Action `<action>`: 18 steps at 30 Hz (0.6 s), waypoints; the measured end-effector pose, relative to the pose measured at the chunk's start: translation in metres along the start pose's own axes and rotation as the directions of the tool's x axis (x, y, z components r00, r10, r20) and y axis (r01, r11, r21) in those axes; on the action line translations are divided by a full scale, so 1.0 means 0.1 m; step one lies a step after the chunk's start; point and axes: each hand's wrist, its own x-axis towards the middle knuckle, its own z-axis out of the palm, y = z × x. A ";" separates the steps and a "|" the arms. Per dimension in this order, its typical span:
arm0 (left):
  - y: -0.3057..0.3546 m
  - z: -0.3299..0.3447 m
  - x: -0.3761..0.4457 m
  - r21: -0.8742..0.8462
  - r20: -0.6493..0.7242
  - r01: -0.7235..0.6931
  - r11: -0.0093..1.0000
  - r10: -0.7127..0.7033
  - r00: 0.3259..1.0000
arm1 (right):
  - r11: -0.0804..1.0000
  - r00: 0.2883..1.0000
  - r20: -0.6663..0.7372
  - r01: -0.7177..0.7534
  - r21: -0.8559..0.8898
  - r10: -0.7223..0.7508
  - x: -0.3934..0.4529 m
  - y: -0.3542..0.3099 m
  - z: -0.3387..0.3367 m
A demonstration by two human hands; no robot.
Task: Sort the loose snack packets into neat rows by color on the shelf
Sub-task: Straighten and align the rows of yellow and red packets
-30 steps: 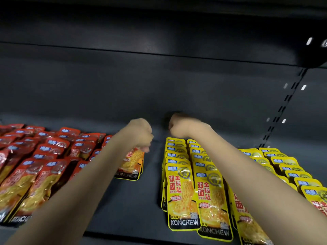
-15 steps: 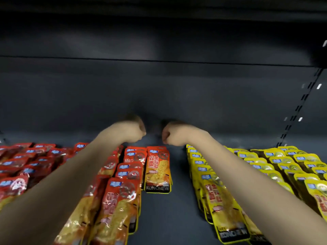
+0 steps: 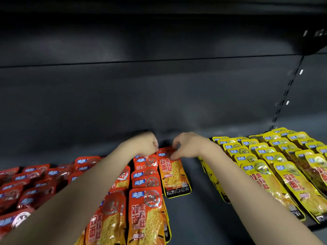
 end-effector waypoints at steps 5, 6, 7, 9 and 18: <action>-0.02 -0.01 -0.01 -0.049 0.011 -0.010 0.999 0.010 1.000 | 0.998 1.000 0.020 -0.018 0.065 0.017 -0.02 0.00 0.02; -0.01 0.00 -0.02 -0.061 0.008 -0.015 0.998 0.016 1.000 | 0.996 0.999 0.028 -0.021 0.089 0.018 -0.02 0.01 0.01; 0.00 0.01 -0.03 -0.074 0.000 -0.022 0.997 0.022 1.000 | 0.993 0.999 0.045 -0.023 0.112 0.018 -0.02 0.02 0.00; 0.01 0.04 -0.06 -0.098 -0.018 -0.030 0.995 0.028 0.999 | 0.991 0.996 0.091 -0.016 0.131 0.004 -0.02 0.03 -0.02; 0.03 0.08 -0.09 -0.144 -0.053 0.008 0.990 -0.016 0.998 | 0.989 0.982 0.185 0.015 0.149 -0.042 0.03 0.10 -0.01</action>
